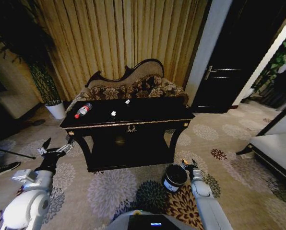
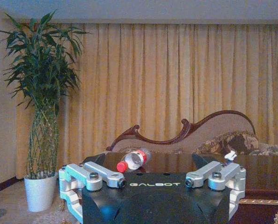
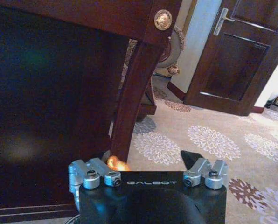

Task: Move to the front of the table and place the trash on the table into the trash bin.

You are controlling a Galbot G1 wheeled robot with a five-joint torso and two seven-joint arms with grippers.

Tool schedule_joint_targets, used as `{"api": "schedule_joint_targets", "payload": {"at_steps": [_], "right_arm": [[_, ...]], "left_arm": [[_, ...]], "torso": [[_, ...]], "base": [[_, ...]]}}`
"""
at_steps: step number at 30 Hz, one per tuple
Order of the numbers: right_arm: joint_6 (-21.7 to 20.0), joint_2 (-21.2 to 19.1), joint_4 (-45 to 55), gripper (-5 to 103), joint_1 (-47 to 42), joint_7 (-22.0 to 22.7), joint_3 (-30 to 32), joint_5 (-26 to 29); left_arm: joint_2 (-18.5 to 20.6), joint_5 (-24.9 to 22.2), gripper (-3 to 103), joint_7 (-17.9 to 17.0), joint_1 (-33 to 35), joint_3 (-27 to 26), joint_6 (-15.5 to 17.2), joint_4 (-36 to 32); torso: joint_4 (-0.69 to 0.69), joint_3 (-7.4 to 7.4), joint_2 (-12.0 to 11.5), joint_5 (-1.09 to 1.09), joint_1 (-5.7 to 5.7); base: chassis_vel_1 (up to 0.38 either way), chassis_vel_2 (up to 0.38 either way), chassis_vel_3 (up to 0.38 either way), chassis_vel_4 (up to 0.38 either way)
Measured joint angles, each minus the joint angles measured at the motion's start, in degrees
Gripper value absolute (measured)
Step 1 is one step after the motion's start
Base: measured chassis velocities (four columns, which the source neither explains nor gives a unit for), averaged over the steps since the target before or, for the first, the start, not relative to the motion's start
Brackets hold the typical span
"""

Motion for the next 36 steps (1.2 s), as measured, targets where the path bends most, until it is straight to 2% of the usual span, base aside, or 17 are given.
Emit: {"api": "schedule_joint_targets", "payload": {"at_steps": [1,2,5,13,19,23,27,30,31,33,34,36], "right_arm": [[0.01,0.02,0.06,89,-0.03,0.00,0.00,0.16],[0.01,0.02,0.06,89,-0.03,0.00,0.00,0.16],[0.09,0.06,0.21,99,-0.21,0.00,0.05,0.52],[0.33,0.30,0.36,100,-0.10,0.00,0.07,1.12],[0.30,0.70,4.95,100,0.06,0.01,-0.12,5.23],[-2.68,1.21,18.14,100,-1.14,0.01,-0.49,9.99],[-3.74,1.36,23.72,100,-1.44,0.01,-0.67,10.16],[-7.49,0.39,34.14,100,-2.40,0.03,-1.53,12.36],[-7.49,0.39,34.14,100,-2.40,0.03,-1.53,12.36],[-11.61,-0.79,42.01,100,-3.24,0.02,-2.30,14.91],[-11.61,-0.79,42.01,100,-3.24,0.02,-2.30,14.91],[-15.63,-1.78,47.84,100,-3.80,0.02,-3.09,17.38]], "left_arm": [[0.01,0.00,100,0.01,0.05,-0.04,-0.03,-0.02],[0.01,0.00,100,0.01,0.05,-0.04,-0.03,-0.02],[0.01,0.01,100,0.04,0.10,-0.05,-0.06,-0.33],[0.00,0.02,100,0.05,0.24,-0.11,-0.08,-0.54],[-0.07,0.03,100,0.02,0.21,-0.19,-0.21,-0.48],[-0.26,0.03,100,-0.14,-0.25,-0.07,-0.43,-0.16],[-0.34,0.04,100,-0.17,-0.41,-0.02,-0.43,-0.35],[-0.36,0.16,100,-0.17,-0.62,0.03,-0.29,-0.53],[-0.36,0.16,100,-0.17,-0.62,0.03,-0.29,-0.53],[-0.44,0.20,100,-0.21,-0.63,-0.12,-0.22,-0.78],[-0.44,0.20,100,-0.21,-0.63,-0.12,-0.22,-0.78],[-0.47,0.22,100,-0.31,-0.58,-0.29,-0.21,-1.12]], "torso": [[0.00,0.00,0.00,0.00,0.00],[0.00,0.00,0.00,0.00,0.00],[0.00,0.00,0.00,0.00,0.00],[-0.01,0.00,0.00,0.00,0.00],[0.00,0.00,0.00,0.01,0.00],[0.00,0.00,0.00,0.00,0.00],[0.01,0.00,0.00,0.00,0.00],[0.00,0.00,0.00,0.00,0.00],[0.00,0.00,0.00,0.00,0.00],[0.00,0.00,0.00,-0.01,0.00],[0.00,0.00,0.00,-0.01,0.00],[0.00,0.00,0.00,0.00,0.00]], "base": [[0.000,0.000,0.000,0.000],[0.000,0.000,0.000,0.000],[0.000,0.000,0.000,0.000],[0.000,0.000,0.000,0.000],[0.000,0.000,0.000,0.000],[0.000,0.000,0.000,0.000],[0.000,0.000,0.000,0.000],[0.000,0.000,0.000,0.000],[0.000,0.000,0.000,0.000],[0.000,0.000,0.000,0.000],[0.000,0.000,0.000,0.000],[0.000,0.000,0.000,0.000]]}}
